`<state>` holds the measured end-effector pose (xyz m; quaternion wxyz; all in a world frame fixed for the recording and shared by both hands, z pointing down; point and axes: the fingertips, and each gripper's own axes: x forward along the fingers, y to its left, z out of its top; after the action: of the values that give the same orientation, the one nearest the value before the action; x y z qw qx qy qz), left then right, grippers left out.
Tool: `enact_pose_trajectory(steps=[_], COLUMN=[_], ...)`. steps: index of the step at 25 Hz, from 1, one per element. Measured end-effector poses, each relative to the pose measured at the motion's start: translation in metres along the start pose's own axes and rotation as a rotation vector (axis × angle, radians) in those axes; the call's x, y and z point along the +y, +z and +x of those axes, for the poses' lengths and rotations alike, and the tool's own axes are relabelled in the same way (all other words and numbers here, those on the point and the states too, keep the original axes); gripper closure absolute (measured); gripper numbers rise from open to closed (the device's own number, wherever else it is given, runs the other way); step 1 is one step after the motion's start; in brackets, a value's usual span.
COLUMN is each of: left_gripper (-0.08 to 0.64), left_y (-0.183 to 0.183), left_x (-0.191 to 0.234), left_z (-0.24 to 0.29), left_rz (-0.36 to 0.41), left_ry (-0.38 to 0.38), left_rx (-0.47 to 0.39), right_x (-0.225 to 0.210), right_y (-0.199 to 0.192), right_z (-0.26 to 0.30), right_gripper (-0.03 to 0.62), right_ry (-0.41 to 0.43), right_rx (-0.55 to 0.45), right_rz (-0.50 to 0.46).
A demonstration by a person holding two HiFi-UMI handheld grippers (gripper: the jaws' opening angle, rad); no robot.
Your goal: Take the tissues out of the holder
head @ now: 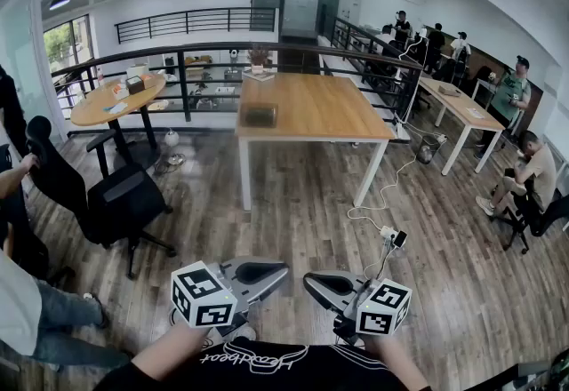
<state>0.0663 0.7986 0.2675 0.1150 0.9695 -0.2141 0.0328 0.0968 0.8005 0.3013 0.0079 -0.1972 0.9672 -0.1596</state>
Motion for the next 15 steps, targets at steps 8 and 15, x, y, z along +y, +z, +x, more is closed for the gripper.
enact_pose_trajectory(steps=[8, 15], left_gripper=[0.546, 0.546], left_y=[-0.010, -0.016], left_x=[-0.027, -0.033], left_z=[-0.004, -0.011], left_rz=[-0.001, -0.031], left_ry=[-0.001, 0.002], left_rx=[0.025, 0.032], right_x=[0.015, 0.018], right_y=[-0.006, -0.017], right_z=[-0.011, -0.007], right_gripper=[0.575, 0.575], right_ry=[-0.003, 0.024], right_rx=[-0.011, 0.005], right_rz=[-0.013, -0.009])
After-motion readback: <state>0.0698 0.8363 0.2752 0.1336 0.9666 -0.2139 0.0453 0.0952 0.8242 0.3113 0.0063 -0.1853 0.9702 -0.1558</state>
